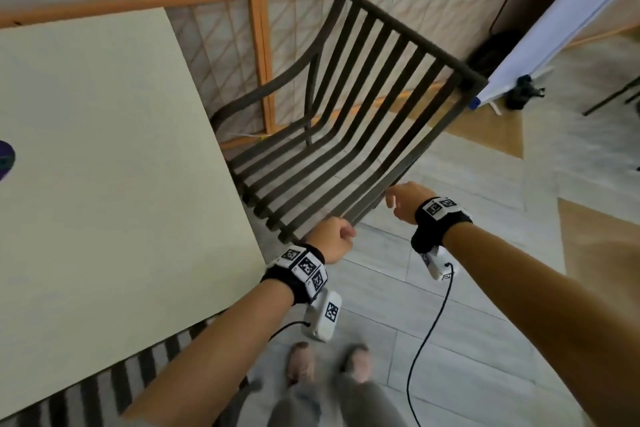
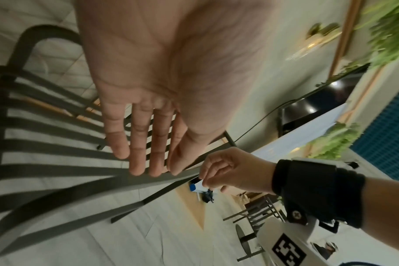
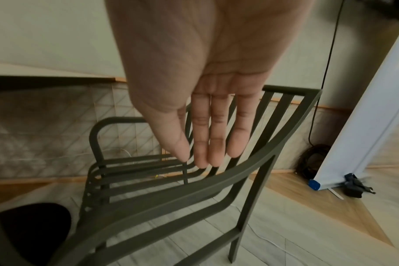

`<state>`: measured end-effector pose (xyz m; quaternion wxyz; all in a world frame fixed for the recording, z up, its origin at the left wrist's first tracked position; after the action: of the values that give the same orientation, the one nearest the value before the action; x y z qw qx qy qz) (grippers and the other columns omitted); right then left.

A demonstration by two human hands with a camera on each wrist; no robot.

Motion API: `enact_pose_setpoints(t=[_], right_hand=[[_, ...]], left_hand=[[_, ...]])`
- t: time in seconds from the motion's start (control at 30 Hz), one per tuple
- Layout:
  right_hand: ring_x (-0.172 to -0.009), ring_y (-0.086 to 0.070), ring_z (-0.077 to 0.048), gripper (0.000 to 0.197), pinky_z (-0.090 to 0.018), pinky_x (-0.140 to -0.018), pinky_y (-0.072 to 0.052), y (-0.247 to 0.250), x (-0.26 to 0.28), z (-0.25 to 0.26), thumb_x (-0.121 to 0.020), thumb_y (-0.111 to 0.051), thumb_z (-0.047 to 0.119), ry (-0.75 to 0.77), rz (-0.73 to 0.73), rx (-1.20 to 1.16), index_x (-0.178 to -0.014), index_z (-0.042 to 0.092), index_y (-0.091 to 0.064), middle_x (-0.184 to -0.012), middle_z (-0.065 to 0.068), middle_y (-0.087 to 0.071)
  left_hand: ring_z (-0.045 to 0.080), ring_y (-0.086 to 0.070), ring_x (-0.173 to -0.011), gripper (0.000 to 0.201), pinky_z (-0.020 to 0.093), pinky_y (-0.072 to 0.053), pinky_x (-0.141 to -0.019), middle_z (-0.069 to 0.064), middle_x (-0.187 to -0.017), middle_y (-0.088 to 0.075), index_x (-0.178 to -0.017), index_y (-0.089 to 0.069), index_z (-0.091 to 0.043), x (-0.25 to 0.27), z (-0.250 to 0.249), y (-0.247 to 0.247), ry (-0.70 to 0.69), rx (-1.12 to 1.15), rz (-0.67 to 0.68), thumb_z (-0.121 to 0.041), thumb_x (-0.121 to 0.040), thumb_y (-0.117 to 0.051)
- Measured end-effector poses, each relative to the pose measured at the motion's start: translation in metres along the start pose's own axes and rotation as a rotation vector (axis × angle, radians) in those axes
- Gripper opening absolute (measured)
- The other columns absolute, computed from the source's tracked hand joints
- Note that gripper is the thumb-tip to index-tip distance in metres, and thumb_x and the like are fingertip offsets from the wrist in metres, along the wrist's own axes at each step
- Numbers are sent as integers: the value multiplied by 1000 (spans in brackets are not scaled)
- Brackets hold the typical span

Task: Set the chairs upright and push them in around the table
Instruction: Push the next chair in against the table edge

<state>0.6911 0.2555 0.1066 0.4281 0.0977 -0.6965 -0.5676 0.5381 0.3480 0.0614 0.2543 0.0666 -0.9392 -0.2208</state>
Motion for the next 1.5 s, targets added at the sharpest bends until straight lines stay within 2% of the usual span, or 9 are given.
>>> enact_pose_setpoints(t=[0.13,0.27,0.43,0.6,0.87,1.07,1.2,1.33,1.5], right_hand=[[-98,-62,-32,26,-36,-72,-50,-16,-55,-36,-87,-53,4,38,52,74,-107,19,-60,-113,-11,-64],[-108,-58,-31,41,-42,-86,-53,-22,-114,-54,-85,-49,-7,213,10,189,-118,15,-56,-121,-11,-60],[-125,-44,-27,57,-45,-100,-39,-36,-168,-78,-84,-57,2,291,-12,405,-135,21,-40,-134,-7,-51],[-124,-46,-24,53,-45,-106,-33,-47,-200,-110,-85,-59,10,280,28,482,-133,28,-43,-132,-1,-56],[-127,-44,-29,50,-59,-107,-28,-42,-211,-98,-90,-54,47,313,133,537,-135,36,-36,-134,0,-54],[-124,-45,-30,48,-62,-103,-26,-58,-200,-22,-91,-49,50,410,140,427,-135,38,-36,-133,-2,-54],[-122,-48,-29,46,-62,-103,-23,-63,-198,12,-92,-47,48,466,68,405,-135,36,-35,-129,-2,-58],[-115,-52,-30,44,-60,-102,-25,-69,-189,27,-93,-46,47,514,0,427,-134,34,-35,-123,-5,-61],[-111,-53,-31,43,-57,-100,-27,-81,-161,28,-94,-47,42,499,-15,424,-135,34,-36,-120,-7,-62]], left_hand=[[25,-55,-122,45,33,-44,-105,11,-135,-57,-130,-55,-9,-53,16,-25,101,12,4,-4,-86,-59],[27,-45,-134,59,35,-37,-113,9,-146,-44,-141,-41,-14,-98,33,-44,207,-14,-26,3,-86,-54],[28,-39,-138,71,39,-36,-114,5,-153,-33,-148,-29,-25,-151,21,-66,261,14,-63,5,-86,-49],[33,-51,-127,55,46,-42,-107,13,-138,-54,-140,-43,-20,-185,22,-68,336,46,-50,1,-90,-47],[33,-50,-130,59,51,-37,-111,13,-144,-50,-142,-42,-29,-155,62,-28,399,-36,-80,1,-92,-46],[26,-51,-127,61,53,-26,-112,0,-142,-51,-138,-43,-36,-119,112,35,502,-232,-148,0,-89,-45],[29,-43,-132,62,61,-18,-113,3,-137,-53,-135,-43,-37,-109,131,61,562,-314,-186,2,-87,-48],[33,-40,-133,62,69,-10,-112,9,-133,-52,-135,-43,-35,-97,139,62,626,-353,-157,3,-87,-51],[34,-35,-135,58,75,-1,-109,9,-134,-50,-132,-45,-38,-73,143,41,686,-362,-197,4,-93,-34]])
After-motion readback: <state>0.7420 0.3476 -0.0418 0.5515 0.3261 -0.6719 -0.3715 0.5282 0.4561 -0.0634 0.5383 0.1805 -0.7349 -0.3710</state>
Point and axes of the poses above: each hand's wrist, its own x-axis away from the middle knuckle, its own y-axis out of the back of the hand, z = x × y, the point moved 7 cm from there along -x, towards the middle knuckle
